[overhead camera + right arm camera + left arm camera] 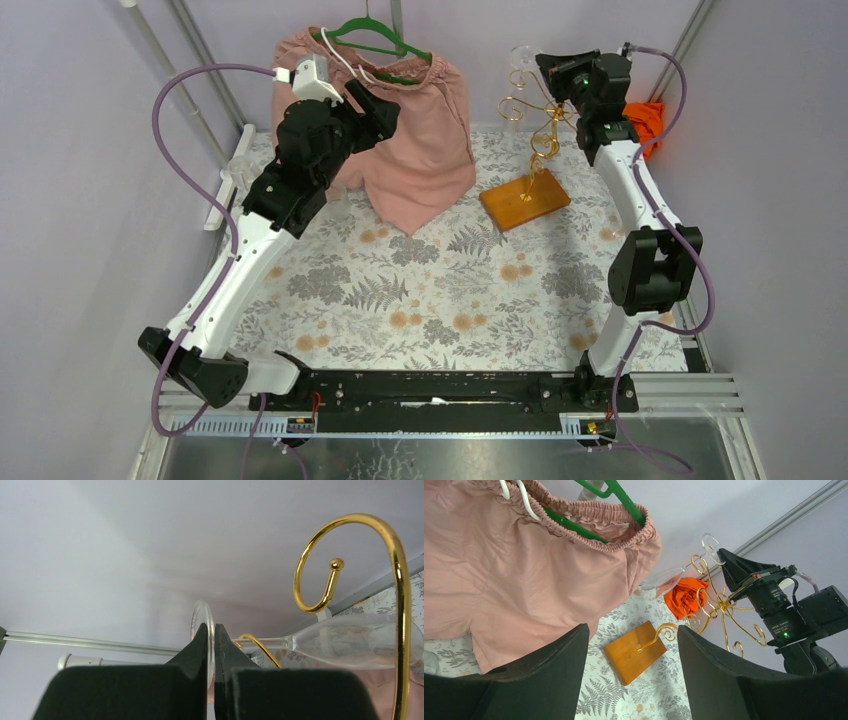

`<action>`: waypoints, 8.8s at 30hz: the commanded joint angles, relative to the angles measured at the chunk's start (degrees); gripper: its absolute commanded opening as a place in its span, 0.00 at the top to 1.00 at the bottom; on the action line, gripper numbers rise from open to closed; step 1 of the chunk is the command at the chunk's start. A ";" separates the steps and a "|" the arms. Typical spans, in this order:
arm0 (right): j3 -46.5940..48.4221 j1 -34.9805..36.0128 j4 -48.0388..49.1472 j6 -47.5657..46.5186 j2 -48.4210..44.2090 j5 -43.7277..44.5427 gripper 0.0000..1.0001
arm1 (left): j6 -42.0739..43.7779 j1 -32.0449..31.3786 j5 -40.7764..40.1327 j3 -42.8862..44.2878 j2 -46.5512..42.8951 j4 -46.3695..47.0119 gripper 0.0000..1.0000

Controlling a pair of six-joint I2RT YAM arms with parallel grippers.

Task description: Take the wine glass off the wine glass rack

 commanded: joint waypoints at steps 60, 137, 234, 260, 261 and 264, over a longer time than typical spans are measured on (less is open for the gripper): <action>3.52 1.89 -11.00 -9.96 -6.83 -14.29 1.00 | 0.73 -0.44 -0.02 -0.59 1.28 1.46 0.27; -35.76 4.89 65.25 34.70 -45.20 -29.34 1.00 | -52.95 15.18 58.06 -29.58 6.32 109.56 0.01; -33.45 19.81 -0.51 -15.27 -59.56 -9.92 0.02 | 4.04 8.15 4.88 15.02 -19.02 -15.93 1.00; -31.71 19.79 -2.48 -18.02 -54.47 -10.10 0.00 | 11.75 8.18 7.35 31.61 0.57 -51.34 1.00; -31.80 19.77 -2.55 -17.80 -54.40 -9.98 0.00 | 12.11 8.20 8.50 30.54 0.63 -51.08 1.00; -31.93 19.84 -2.53 -17.37 -54.15 -10.00 0.00 | 13.44 7.92 13.63 26.87 1.64 -50.23 0.99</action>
